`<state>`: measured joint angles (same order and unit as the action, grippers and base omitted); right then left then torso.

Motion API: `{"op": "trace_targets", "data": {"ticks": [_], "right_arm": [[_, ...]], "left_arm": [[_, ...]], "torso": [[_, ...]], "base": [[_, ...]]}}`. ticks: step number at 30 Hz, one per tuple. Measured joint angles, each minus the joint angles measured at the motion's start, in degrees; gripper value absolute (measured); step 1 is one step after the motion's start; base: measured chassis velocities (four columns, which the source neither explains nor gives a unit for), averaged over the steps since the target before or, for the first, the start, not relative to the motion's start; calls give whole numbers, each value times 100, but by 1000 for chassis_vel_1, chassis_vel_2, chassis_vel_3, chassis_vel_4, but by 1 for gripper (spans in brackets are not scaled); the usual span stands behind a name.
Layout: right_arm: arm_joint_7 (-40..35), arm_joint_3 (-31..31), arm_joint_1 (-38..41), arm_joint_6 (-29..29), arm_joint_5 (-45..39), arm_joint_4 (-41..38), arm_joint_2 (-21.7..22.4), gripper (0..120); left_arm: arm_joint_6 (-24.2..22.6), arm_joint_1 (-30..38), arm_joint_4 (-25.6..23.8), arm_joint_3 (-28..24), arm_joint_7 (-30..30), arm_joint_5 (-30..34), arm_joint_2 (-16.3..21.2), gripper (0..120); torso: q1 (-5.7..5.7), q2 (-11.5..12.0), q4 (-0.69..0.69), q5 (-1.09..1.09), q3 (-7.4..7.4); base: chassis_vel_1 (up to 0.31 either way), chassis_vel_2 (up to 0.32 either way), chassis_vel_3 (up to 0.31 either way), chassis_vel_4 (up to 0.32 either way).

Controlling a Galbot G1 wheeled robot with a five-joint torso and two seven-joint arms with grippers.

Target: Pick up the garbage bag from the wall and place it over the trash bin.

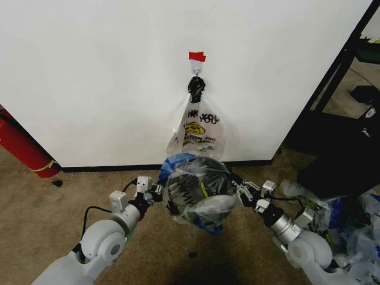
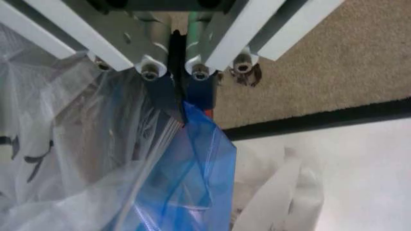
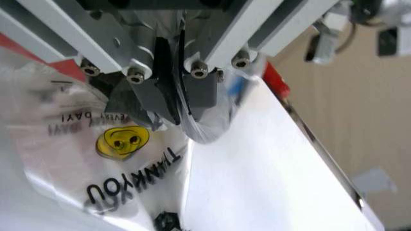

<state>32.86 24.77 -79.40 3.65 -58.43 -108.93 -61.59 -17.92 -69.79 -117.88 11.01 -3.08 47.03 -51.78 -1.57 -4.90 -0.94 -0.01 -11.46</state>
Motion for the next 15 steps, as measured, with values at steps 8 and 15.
{"op": "trace_targets", "data": {"ticks": [8, 15], "right_arm": [[-73, -119, 2, 133, -526, 214, -127, 0], [-519, -240, 96, 451, -958, 487, -286, 0]], "left_arm": [[123, 71, 45, 102, -144, 364, -153, 30], [119, 49, 130, 341, -412, 534, -378, 54]], "torso": [[0, 1, 0, 1, 0], [0, 1, -1, 1, 0]], "base": [[0, 0, 0, 0], [0, 0, 0, 0]]}}
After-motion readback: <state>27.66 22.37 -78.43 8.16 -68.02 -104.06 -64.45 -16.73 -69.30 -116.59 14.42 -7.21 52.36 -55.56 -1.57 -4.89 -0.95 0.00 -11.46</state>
